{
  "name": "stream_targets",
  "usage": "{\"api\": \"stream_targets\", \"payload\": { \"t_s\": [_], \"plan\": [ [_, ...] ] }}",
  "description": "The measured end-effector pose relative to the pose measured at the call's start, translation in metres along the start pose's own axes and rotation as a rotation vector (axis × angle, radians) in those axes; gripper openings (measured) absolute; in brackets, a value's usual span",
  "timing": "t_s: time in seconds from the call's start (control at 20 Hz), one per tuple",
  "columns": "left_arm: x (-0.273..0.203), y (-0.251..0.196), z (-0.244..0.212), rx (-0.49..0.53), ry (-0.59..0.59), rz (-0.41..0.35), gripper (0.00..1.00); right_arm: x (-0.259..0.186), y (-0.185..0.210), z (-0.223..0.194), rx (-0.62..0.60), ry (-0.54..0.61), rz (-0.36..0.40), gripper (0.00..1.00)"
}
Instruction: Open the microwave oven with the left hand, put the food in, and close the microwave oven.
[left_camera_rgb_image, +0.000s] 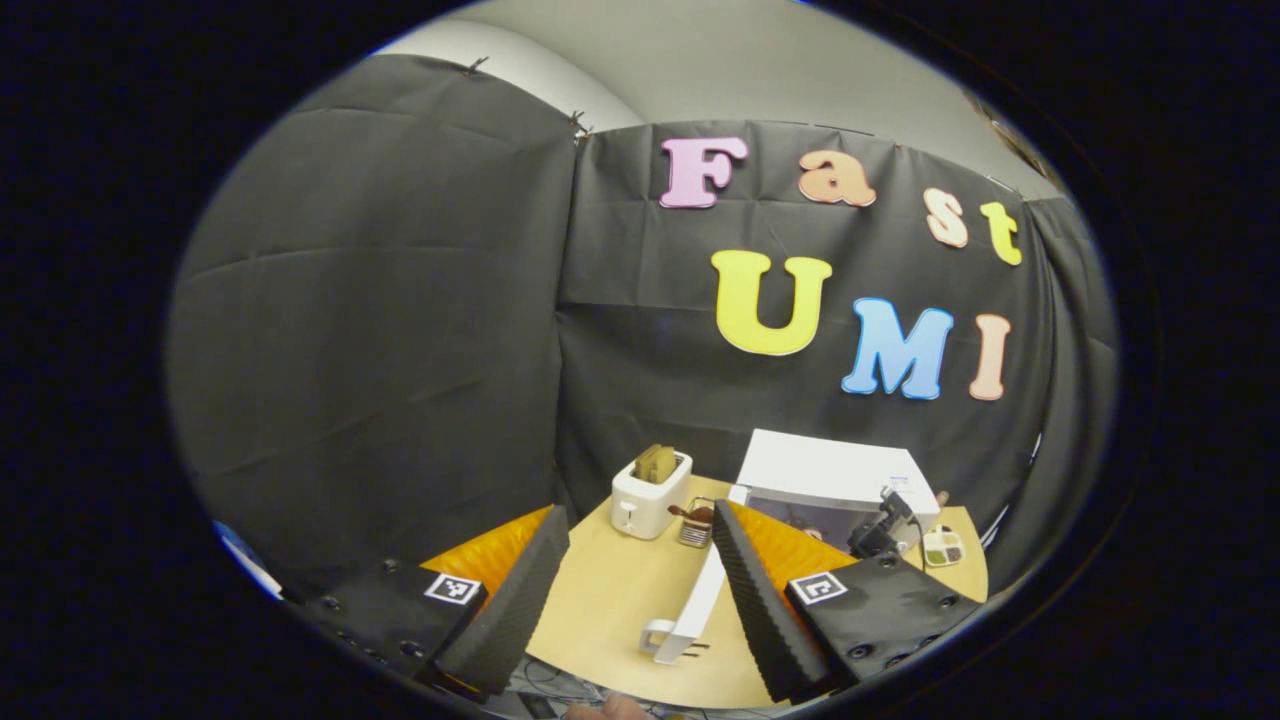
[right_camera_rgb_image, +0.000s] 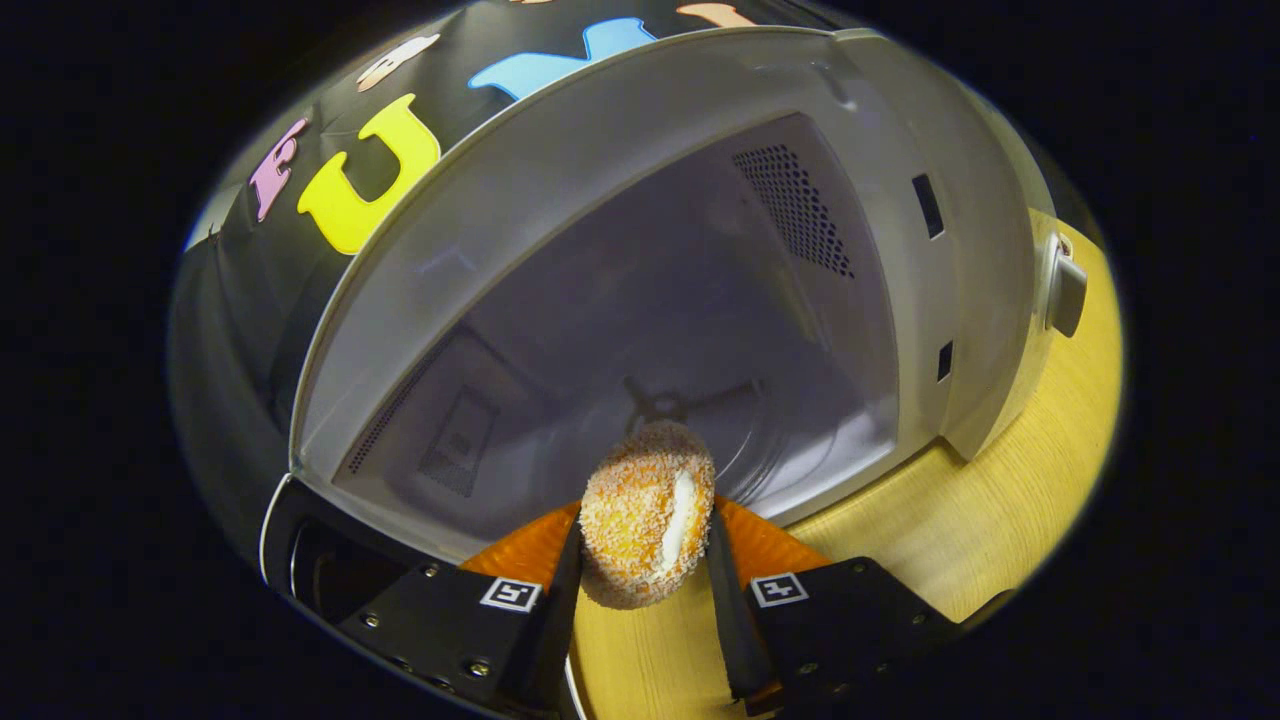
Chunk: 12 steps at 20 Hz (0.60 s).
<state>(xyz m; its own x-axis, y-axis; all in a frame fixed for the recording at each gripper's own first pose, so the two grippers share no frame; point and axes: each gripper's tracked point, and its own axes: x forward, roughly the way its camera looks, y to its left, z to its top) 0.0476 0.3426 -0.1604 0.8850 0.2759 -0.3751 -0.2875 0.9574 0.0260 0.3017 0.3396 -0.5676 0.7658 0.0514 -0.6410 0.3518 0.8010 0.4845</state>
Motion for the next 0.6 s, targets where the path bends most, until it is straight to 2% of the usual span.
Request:
{"api": "stream_targets", "payload": {
  "t_s": [0.15,0.25,0.4,0.5,0.55,0.6],
  "plan": [
    [0.003,0.003,-0.006,0.028,0.008,0.008,0.92,0.016,0.000,0.001,0.016,-0.047,-0.013,0.61],
    [0.007,0.004,-0.011,0.019,0.024,0.007,0.92,0.022,0.008,0.001,0.031,-0.070,-0.001,0.68],
    [0.010,0.006,-0.018,0.015,0.036,0.011,0.93,0.031,0.005,0.007,0.034,-0.108,-0.034,0.68],
    [0.013,0.012,-0.022,0.015,0.038,0.019,1.00,0.037,0.006,0.012,0.040,-0.131,-0.049,0.68],
    [0.014,0.014,-0.022,0.008,0.041,0.024,1.00,0.038,0.011,0.013,0.033,-0.144,-0.039,0.68],
    [0.013,0.015,-0.023,-0.002,0.043,0.024,1.00,0.038,0.013,0.013,0.017,-0.149,-0.037,0.74]
  ]
}}
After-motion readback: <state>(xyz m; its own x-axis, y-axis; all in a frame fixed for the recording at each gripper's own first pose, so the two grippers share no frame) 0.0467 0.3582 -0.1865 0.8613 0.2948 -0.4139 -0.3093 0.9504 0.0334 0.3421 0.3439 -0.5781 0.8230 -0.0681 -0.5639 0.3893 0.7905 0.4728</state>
